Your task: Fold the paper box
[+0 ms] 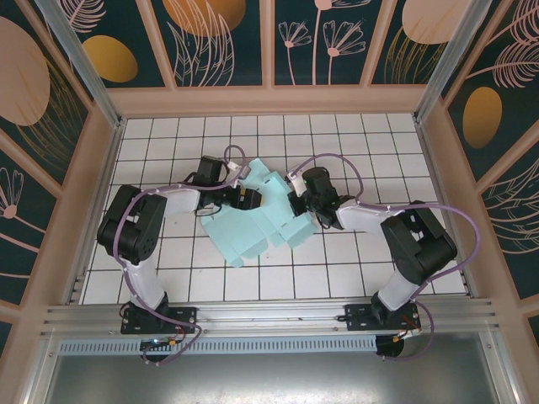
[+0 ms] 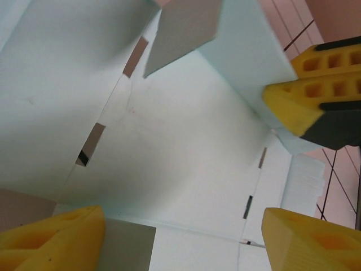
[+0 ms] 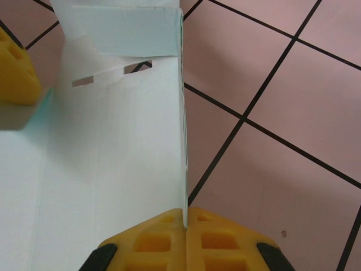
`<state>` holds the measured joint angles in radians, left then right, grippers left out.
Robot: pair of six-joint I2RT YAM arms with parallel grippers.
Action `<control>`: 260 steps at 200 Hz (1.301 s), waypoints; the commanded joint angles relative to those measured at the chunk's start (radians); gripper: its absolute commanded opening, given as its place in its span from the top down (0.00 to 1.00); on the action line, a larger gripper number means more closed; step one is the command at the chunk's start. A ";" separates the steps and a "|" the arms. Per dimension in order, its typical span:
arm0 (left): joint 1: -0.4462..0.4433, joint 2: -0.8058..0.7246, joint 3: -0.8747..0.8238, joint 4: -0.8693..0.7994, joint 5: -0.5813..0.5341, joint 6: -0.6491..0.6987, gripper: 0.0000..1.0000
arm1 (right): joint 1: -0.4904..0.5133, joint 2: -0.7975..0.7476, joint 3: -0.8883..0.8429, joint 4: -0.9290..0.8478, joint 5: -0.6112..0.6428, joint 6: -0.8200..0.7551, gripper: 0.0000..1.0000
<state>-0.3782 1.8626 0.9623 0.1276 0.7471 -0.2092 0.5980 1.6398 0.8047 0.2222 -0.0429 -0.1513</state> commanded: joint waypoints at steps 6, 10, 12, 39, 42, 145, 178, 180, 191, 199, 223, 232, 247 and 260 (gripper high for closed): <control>-0.011 0.061 -0.009 -0.071 -0.065 0.010 0.29 | 0.005 0.021 0.041 0.004 0.051 -0.007 1.00; -0.013 0.071 -0.001 -0.087 -0.083 0.014 0.29 | 0.005 0.022 0.042 0.003 0.053 -0.006 1.00; -0.014 0.074 0.001 -0.094 -0.093 0.015 0.29 | 0.006 0.023 0.043 0.002 0.053 -0.005 1.00; -0.018 0.117 0.004 -0.126 -0.160 0.012 0.29 | 0.012 0.033 0.051 -0.005 0.066 -0.003 1.00; -0.020 0.121 0.004 -0.126 -0.165 0.011 0.29 | 0.012 0.033 0.052 -0.007 0.074 -0.004 1.00; 0.008 -0.345 -0.293 0.467 -0.238 -0.209 0.01 | 0.081 -0.034 0.043 -0.021 0.241 -0.099 1.00; 0.072 -0.418 -0.369 0.526 -0.359 -0.289 0.01 | 0.124 -0.043 0.051 -0.038 0.394 -0.169 1.00; 0.077 -0.422 -0.371 0.528 -0.364 -0.295 0.01 | 0.127 -0.042 0.052 -0.039 0.406 -0.175 1.00; 0.094 -0.436 -0.382 0.530 -0.399 -0.315 0.01 | 0.147 -0.040 0.054 -0.037 0.466 -0.209 1.00; 0.103 -0.442 -0.388 0.528 -0.420 -0.321 0.01 | 0.160 -0.040 0.056 -0.037 0.501 -0.226 1.00; 0.115 -0.448 -0.378 0.499 -0.453 -0.321 0.01 | 0.204 -0.044 0.057 -0.017 0.581 -0.285 1.00; 0.117 -0.449 -0.378 0.497 -0.464 -0.327 0.01 | 0.221 -0.041 0.057 -0.003 0.617 -0.315 1.00; 0.119 -0.453 -0.378 0.498 -0.483 -0.341 0.01 | 0.253 -0.032 0.059 0.013 0.681 -0.373 1.00; 0.124 -0.454 -0.376 0.495 -0.506 -0.358 0.01 | 0.276 -0.017 0.055 0.039 0.743 -0.431 1.00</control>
<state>-0.2646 1.4345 0.5819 0.5995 0.3027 -0.5259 0.8352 1.6257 0.8368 0.1909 0.5316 -0.4503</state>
